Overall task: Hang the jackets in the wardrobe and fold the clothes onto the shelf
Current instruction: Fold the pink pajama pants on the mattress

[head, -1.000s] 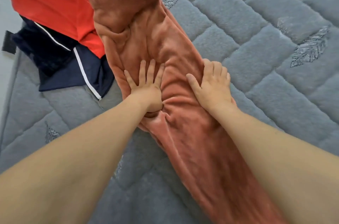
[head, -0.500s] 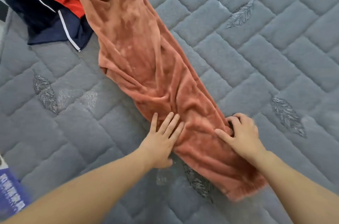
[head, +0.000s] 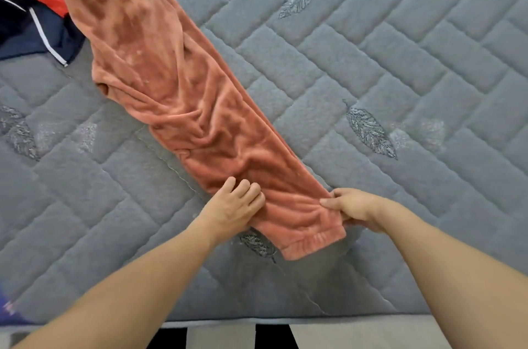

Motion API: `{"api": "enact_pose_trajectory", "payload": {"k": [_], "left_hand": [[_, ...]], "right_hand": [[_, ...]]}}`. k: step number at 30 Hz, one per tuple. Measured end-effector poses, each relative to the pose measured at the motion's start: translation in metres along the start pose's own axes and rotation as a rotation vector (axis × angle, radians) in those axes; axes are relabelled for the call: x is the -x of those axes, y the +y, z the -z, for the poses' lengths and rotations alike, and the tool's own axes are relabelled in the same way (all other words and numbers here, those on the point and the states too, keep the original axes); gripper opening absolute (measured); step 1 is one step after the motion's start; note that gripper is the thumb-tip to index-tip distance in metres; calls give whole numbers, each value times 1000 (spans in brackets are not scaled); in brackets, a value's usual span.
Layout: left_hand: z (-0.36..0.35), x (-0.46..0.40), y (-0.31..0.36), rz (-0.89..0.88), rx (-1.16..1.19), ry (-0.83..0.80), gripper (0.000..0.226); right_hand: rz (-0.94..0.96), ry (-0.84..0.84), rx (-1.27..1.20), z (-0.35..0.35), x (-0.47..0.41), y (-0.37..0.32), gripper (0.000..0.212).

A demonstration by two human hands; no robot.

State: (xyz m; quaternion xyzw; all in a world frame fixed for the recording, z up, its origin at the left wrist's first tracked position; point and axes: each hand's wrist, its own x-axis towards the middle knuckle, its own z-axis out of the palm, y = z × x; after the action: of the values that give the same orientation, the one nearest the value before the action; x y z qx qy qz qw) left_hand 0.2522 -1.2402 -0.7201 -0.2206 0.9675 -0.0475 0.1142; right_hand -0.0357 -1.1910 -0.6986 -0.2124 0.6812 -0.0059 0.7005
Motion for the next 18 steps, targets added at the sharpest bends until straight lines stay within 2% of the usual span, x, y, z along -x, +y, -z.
{"api": "enact_pose_trajectory", "payload": {"k": [5, 7, 8, 11, 13, 16, 18], "left_hand": [[24, -18, 38, 37, 97, -117, 21], [38, -28, 50, 78, 196, -137, 17], [44, -31, 60, 82, 285, -197, 16], [62, -34, 103, 52, 705, -458, 19], [84, -32, 115, 55, 1025, -524, 16], [104, -32, 84, 272, 1596, -541, 11], [108, -28, 38, 498, 1810, -494, 13]], "right_hand": [[51, -53, -36, -9, 7, 6, 10], [-8, -78, -58, 1, 13, 11, 14], [-71, -87, -16, 10, 20, 14, 19], [-331, -189, 194, 41, 51, 28, 32], [-406, -262, 243, 50, 71, 28, 33], [-273, -192, 177, 45, 85, -5, 34], [-145, -65, -14, 32, 85, -45, 31]]}}
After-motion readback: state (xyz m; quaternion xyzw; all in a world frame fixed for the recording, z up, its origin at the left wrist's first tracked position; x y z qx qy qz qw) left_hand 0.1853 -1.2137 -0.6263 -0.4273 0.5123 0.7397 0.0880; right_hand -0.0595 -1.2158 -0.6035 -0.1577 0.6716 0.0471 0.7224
